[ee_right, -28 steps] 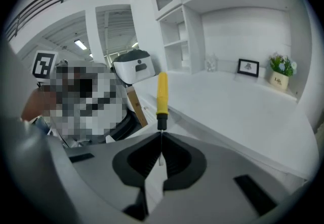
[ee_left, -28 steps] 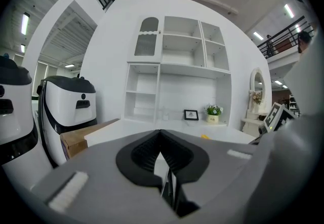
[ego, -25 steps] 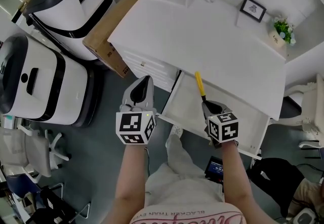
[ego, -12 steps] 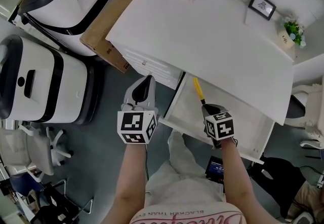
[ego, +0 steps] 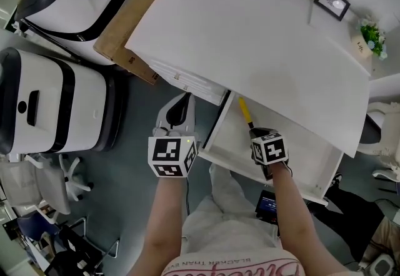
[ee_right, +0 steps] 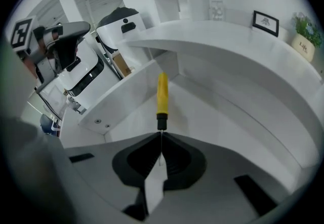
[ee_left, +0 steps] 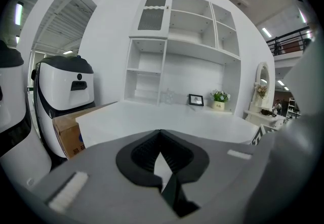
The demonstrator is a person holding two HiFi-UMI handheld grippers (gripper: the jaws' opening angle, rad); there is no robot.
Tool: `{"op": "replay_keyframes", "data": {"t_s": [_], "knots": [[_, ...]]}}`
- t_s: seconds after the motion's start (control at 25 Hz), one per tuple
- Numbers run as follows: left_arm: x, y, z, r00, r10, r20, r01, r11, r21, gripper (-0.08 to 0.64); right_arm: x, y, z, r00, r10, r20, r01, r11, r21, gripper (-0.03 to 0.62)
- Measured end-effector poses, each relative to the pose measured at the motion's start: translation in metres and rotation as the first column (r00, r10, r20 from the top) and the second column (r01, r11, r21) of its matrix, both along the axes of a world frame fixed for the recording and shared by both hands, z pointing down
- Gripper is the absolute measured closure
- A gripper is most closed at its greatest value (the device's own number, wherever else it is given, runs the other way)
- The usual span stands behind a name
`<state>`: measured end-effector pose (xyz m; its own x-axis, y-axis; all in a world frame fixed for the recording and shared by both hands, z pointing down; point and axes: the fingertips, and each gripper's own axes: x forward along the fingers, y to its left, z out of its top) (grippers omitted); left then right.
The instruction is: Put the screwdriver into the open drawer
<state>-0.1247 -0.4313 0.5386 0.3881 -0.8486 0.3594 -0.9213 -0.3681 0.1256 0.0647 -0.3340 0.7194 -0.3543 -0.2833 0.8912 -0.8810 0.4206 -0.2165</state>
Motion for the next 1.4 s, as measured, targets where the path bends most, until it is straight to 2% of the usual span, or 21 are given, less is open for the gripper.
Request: {"op": "replay_keyframes", "data": {"t_s": [0.44,0.84,1.04,1.12,1.16,1.24,1.4], "knots": [[0.007,0.003,0.014,1.000,0.016,0.017,-0.015,0.999,-0.041,0.552,0.006,-0.001,0.029,0.997,0.030,-0.069,-0.033,0.998,-0.047,0.575],[0.004,0.010,0.015,1.000,0.010,0.024,-0.008,0.999,-0.052,0.553,0.008,0.000,0.032,0.992,0.069,-0.108,-0.072,0.997,-0.025,0.564],[0.004,0.016,0.015,1.000,0.010,0.024,-0.009,0.999,-0.054,0.552,-0.003,0.005,0.032,0.995,0.068,-0.069,-0.071,0.997,-0.033,0.404],[0.003,0.019,0.015,1.000,0.008,0.024,-0.006,0.999,-0.052,0.552,-0.002,0.003,0.030,0.994,0.083,-0.066,-0.085,0.996,-0.020,0.292],[0.003,0.021,0.014,1.000,0.006,0.023,-0.005,0.999,-0.052,0.552,-0.001,0.000,0.028,0.994,0.093,-0.066,-0.093,0.996,-0.003,0.265],[0.002,0.024,0.013,1.000,0.003,0.020,-0.002,0.999,-0.049,0.552,0.004,-0.004,0.023,0.992,0.112,-0.065,-0.109,0.993,0.037,0.230],[0.004,0.028,0.007,1.000,0.004,0.014,-0.004,0.999,-0.038,0.552,0.010,-0.004,0.014,0.989,0.139,-0.050,-0.135,0.988,0.069,0.224]]}}
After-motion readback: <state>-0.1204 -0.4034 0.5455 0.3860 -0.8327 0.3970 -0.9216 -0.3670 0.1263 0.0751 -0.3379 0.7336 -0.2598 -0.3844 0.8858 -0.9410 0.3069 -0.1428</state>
